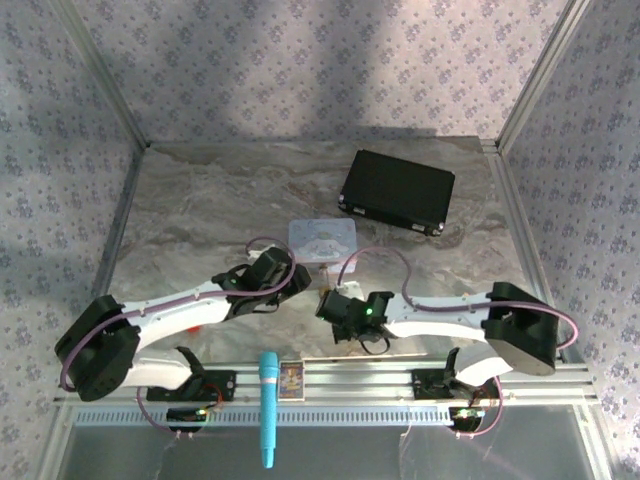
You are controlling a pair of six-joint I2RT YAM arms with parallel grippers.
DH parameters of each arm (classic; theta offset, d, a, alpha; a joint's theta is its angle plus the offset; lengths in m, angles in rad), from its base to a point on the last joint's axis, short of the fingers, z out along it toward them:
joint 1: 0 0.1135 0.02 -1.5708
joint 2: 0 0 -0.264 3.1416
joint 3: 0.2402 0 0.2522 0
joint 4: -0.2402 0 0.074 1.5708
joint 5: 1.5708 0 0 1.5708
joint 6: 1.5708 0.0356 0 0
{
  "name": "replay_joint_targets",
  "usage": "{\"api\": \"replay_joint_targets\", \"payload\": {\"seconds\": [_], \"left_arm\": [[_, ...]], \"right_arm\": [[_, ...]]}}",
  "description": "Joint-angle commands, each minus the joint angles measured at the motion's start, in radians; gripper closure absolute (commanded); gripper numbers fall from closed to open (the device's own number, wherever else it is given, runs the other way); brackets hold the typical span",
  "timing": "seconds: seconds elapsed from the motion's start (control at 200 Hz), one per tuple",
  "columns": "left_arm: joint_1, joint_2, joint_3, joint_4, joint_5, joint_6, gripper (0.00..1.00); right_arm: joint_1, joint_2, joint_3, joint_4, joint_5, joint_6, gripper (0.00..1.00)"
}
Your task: Unlock the padlock with the key
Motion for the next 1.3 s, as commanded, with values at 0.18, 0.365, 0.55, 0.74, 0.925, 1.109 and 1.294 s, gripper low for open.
{"api": "replay_joint_targets", "payload": {"seconds": [0.18, 0.365, 0.55, 0.74, 0.925, 1.109, 1.294], "left_arm": [[-0.009, 0.032, -0.072, 0.277, 0.116, -0.308, 0.36], [-0.009, 0.048, -0.090, 0.371, 0.181, -0.480, 0.25], [-0.014, 0.060, -0.142, 0.538, 0.242, -0.720, 0.20], [-0.026, 0.025, -0.146, 0.564, 0.218, -0.821, 0.20], [-0.027, -0.005, -0.186, 0.606, 0.174, -0.873, 0.28], [-0.024, -0.030, -0.211, 0.610, 0.156, -0.886, 0.40], [-0.023, -0.025, -0.220, 0.650, 0.159, -0.899, 0.37]], "right_arm": [[-0.071, -0.117, 0.033, 0.011, -0.034, -0.198, 1.00], [-0.168, -0.170, 0.047, 0.112, -0.152, -0.367, 1.00], [-0.203, -0.149, 0.124, 0.166, -0.180, -0.466, 1.00], [-0.205, -0.082, 0.183, 0.264, -0.231, -0.481, 1.00], [-0.190, -0.044, 0.201, 0.315, -0.243, -0.489, 1.00], [-0.180, -0.057, 0.174, 0.351, -0.253, -0.462, 1.00], [-0.143, -0.065, 0.148, 0.398, -0.218, -0.461, 1.00]]}}
